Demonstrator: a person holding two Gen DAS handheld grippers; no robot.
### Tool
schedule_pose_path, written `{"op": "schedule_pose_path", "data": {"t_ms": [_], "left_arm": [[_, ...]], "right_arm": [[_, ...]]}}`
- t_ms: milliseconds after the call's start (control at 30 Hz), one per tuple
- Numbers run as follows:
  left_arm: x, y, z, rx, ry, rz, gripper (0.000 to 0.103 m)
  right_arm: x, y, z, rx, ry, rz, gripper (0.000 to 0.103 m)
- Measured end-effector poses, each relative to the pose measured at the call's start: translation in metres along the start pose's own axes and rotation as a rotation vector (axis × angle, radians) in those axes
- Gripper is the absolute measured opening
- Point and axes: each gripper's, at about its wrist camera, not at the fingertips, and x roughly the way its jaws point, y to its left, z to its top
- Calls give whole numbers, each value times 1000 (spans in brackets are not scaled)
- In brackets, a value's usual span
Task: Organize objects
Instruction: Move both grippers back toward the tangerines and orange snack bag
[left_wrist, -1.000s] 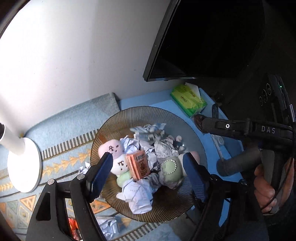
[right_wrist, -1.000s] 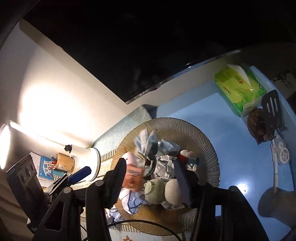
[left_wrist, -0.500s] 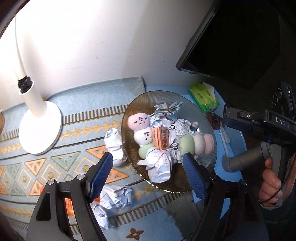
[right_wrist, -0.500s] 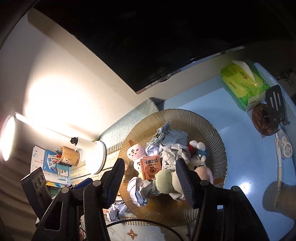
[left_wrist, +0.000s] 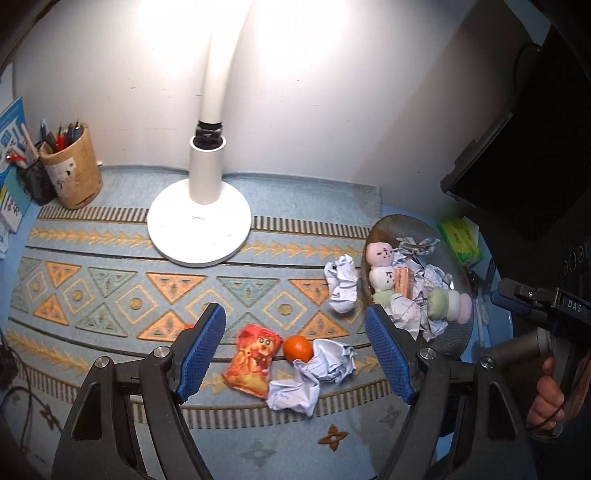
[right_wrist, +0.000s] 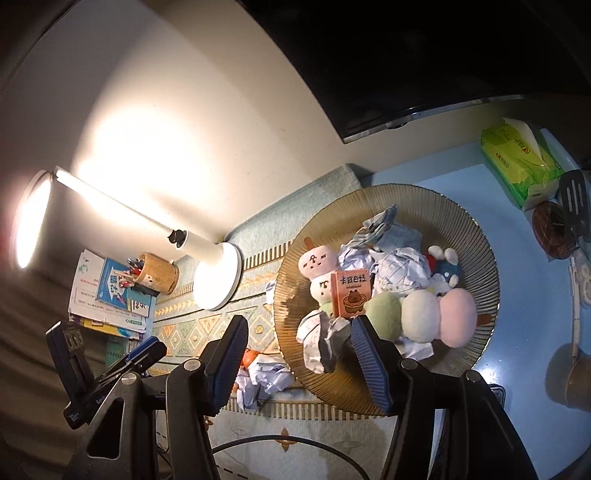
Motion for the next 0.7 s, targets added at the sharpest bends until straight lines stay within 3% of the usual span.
{"op": "schedule_pose_path", "data": {"t_ms": [167,400,700], "left_arm": [[-5,33,-8,-61,4,17,77],[3,63,-21,-69,51,37,77],[36,95,-29,-2,181,20,77]], "right_arm": [[18,23,-14,-29,48,9,57],[56,65,-40,-81,132,37,57],[121,120,-81,-125,261,67,57]]}}
